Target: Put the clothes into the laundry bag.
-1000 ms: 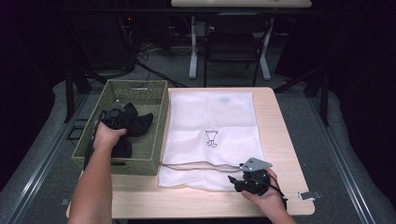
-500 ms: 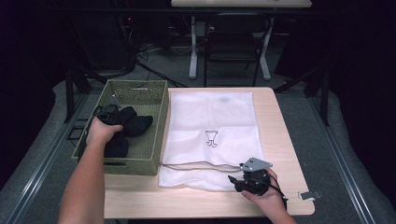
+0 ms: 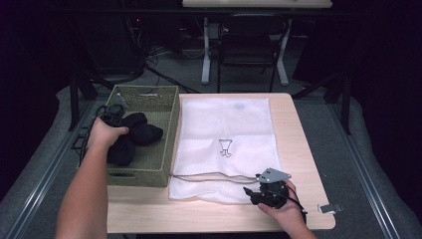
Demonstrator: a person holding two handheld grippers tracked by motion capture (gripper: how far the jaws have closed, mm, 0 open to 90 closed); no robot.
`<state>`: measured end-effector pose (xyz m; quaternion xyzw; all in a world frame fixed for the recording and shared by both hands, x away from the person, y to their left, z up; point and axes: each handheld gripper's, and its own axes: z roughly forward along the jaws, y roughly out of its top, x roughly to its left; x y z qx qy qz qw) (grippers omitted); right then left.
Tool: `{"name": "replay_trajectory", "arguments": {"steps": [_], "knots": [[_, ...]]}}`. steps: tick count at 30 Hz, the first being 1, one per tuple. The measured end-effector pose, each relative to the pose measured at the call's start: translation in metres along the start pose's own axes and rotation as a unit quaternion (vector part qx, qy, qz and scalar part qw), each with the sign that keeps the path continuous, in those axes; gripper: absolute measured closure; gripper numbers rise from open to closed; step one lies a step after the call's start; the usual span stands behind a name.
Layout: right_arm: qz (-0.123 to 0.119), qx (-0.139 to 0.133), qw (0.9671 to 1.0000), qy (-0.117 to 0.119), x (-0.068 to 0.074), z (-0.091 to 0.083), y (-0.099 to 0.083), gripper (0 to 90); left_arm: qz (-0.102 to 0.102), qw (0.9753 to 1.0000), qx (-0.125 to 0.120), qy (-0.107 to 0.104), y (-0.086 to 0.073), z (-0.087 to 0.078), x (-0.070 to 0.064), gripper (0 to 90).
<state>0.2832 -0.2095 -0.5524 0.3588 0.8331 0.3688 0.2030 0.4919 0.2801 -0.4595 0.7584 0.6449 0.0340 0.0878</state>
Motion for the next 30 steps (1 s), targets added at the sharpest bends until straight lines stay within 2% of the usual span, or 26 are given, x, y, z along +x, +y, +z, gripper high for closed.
{"name": "replay_trajectory", "arguments": {"steps": [12, 22, 27, 30], "knots": [[-0.003, -0.003, 1.0000, 0.000, -0.001, -0.001, 0.000, 35.1, 0.003, 0.9998, -0.022, -0.001, 0.001, -0.030, -0.002, 70.9], [-0.002, -0.003, 1.0000, 0.000, 0.000, -0.002, 0.000, 35.1, 0.006, 0.9996, -0.028, 0.002, 0.002, -0.049, -0.003, 70.9], [-0.002, -0.003, 1.0000, 0.000, 0.000, -0.002, 0.000, 35.1, 0.014, 0.9995, -0.029, -0.002, 0.002, -0.057, -0.005, 70.8], [-0.002, -0.003, 1.0000, 0.000, 0.000, -0.002, 0.000, 35.1, 0.019, 0.9993, -0.031, 0.003, 0.003, -0.061, -0.007, 70.8]]}}
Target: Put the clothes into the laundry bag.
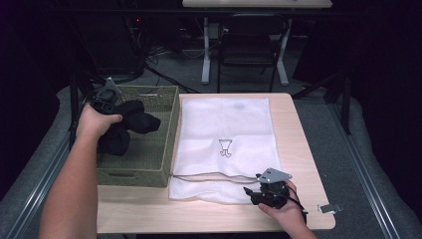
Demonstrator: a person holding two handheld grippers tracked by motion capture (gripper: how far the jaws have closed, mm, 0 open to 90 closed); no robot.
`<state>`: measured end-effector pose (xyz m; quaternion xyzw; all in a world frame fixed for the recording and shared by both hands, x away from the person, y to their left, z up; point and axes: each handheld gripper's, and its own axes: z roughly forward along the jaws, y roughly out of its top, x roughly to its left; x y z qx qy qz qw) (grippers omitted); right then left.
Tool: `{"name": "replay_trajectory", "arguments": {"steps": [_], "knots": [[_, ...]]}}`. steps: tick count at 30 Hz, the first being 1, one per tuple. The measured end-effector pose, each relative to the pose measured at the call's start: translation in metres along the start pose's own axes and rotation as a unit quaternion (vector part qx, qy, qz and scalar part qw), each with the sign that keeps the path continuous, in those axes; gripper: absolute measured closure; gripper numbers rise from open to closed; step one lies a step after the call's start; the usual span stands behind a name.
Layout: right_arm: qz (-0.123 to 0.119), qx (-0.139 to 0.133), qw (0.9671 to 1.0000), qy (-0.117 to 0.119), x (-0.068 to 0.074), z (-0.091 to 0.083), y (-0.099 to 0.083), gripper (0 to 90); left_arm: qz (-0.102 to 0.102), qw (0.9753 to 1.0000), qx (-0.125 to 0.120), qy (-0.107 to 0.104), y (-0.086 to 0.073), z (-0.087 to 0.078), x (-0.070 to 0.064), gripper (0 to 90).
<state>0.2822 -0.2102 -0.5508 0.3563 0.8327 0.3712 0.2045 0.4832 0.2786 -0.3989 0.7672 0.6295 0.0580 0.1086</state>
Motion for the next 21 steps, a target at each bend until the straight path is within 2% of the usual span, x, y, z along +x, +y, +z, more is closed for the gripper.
{"name": "replay_trajectory", "arguments": {"steps": [7, 14, 21], "knots": [[-0.001, 0.000, 1.0000, 0.001, 0.000, 0.000, 0.000, 35.1, 0.012, 0.9999, -0.004, -0.003, 0.002, -0.008, -0.006, 70.8], [0.001, 0.000, 1.0000, 0.001, 0.000, 0.000, 0.000, 35.1, 0.034, 0.9993, -0.011, -0.006, 0.000, -0.025, -0.009, 70.8], [-0.001, 0.001, 1.0000, 0.001, 0.001, 0.001, 0.000, 35.1, 0.065, 0.9978, -0.016, -0.003, -0.008, -0.040, -0.011, 70.8]]}}
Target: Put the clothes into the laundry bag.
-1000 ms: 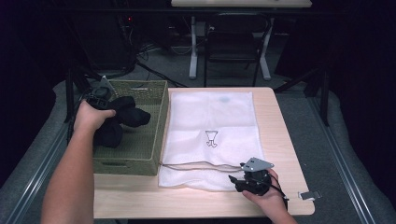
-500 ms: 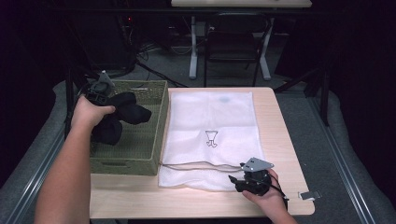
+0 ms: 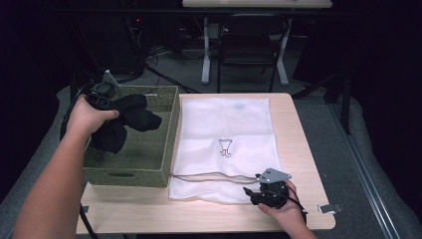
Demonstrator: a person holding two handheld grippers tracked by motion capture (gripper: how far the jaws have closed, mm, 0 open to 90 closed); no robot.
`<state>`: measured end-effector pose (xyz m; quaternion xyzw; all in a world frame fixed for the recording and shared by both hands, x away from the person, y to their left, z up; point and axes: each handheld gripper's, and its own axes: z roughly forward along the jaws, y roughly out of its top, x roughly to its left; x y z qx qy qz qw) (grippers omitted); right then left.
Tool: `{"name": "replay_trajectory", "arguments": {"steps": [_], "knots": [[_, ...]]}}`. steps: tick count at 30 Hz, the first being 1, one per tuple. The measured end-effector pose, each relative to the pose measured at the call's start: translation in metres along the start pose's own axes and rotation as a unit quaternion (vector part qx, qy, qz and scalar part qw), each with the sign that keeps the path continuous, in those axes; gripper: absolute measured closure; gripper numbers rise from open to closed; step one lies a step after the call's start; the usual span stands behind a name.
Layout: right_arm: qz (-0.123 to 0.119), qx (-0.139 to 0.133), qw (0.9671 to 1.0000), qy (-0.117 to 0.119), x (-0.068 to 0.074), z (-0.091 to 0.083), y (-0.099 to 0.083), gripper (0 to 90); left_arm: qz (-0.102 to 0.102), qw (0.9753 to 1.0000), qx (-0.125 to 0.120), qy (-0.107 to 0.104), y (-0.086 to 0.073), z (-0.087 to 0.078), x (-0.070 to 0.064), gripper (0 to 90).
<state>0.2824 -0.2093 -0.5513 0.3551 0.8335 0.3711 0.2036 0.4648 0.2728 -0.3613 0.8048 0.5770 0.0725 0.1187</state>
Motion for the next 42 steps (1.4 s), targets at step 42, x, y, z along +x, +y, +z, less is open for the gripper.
{"name": "replay_trajectory", "arguments": {"steps": [42], "knots": [[-0.001, 0.001, 1.0000, -0.002, 0.001, 0.000, 0.000, 35.1, 0.154, 0.9870, -0.016, -0.043, -0.020, -0.027, -0.080, 70.8]]}}
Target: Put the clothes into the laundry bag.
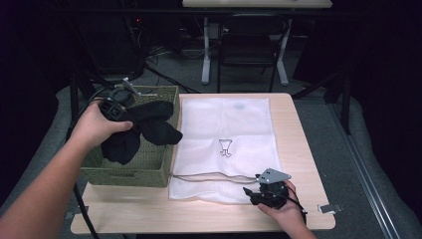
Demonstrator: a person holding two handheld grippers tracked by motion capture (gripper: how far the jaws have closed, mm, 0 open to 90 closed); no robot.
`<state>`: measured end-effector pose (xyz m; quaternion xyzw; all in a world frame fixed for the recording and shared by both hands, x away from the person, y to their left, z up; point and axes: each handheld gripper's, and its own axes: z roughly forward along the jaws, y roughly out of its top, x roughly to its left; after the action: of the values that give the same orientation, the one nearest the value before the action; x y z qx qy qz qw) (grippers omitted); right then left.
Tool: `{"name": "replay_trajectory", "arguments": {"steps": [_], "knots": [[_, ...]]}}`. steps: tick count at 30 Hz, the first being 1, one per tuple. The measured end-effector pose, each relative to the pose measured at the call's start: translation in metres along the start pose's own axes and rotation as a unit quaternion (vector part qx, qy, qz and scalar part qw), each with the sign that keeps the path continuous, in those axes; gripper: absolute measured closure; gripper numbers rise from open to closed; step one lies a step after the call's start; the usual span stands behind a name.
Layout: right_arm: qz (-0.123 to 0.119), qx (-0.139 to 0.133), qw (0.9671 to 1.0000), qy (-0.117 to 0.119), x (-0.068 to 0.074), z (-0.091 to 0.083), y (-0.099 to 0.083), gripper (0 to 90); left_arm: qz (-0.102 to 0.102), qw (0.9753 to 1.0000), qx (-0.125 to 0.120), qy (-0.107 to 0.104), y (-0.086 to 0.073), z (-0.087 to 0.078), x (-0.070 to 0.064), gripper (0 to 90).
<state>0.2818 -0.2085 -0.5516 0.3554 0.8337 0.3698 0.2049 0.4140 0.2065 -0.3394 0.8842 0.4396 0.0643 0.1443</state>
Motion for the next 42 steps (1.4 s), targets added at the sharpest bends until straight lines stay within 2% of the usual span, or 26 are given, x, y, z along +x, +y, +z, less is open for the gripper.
{"name": "replay_trajectory", "arguments": {"steps": [5, 6, 7, 11, 14, 21, 25, 26, 32, 40, 42], "knots": [[-0.003, -0.002, 1.0000, 0.000, 0.000, 0.000, 0.000, 35.1, 0.026, 0.9997, 0.001, -0.005, 0.007, 0.005, -0.018, 70.8], [-0.003, -0.002, 1.0000, -0.001, 0.000, 0.000, 0.000, 35.1, 0.026, 0.9997, 0.001, -0.005, 0.007, 0.005, -0.018, 70.8], [-0.003, -0.004, 1.0000, -0.001, 0.000, 0.000, 0.000, 35.2, 0.036, 0.9993, 0.001, -0.007, 0.009, 0.007, -0.025, 70.8], [-0.004, -0.010, 0.9999, -0.002, -0.001, -0.001, 0.000, 36.3, 0.053, 0.9985, -0.004, -0.012, 0.014, 0.009, -0.039, 70.8], [0.007, -0.015, 0.9999, 0.004, -0.003, -0.001, 0.000, 37.7, 0.061, 0.9978, -0.011, -0.021, 0.015, 0.012, -0.048, 70.8], [0.008, -0.021, 0.9996, 0.018, -0.001, -0.001, -0.001, 41.5, 0.082, 0.9957, -0.020, -0.037, 0.012, 0.022, -0.067, 70.8], [-0.008, -0.027, 0.9995, 0.016, -0.002, -0.005, 0.002, 47.5, 0.092, 0.9943, -0.027, -0.048, 0.007, 0.026, -0.074, 70.7], [-0.008, -0.030, 0.9993, 0.022, -0.003, -0.007, 0.003, 49.2, 0.093, 0.9940, -0.029, -0.049, 0.006, 0.028, -0.076, 70.8], [-0.010, -0.028, 0.9995, 0.014, -0.003, -0.017, 0.013, 49.4, 0.104, 0.9921, -0.040, -0.058, -0.003, 0.031, -0.085, 70.7], [-0.003, -0.008, 0.9991, 0.043, -0.003, -0.015, 0.024, 55.7, 0.111, 0.9909, -0.049, -0.058, -0.012, 0.033, -0.092, 70.7], [-0.014, 0.000, 0.9989, 0.044, -0.005, -0.012, 0.031, 59.4, 0.114, 0.9903, -0.052, -0.060, -0.015, 0.033, -0.093, 70.8]]}}
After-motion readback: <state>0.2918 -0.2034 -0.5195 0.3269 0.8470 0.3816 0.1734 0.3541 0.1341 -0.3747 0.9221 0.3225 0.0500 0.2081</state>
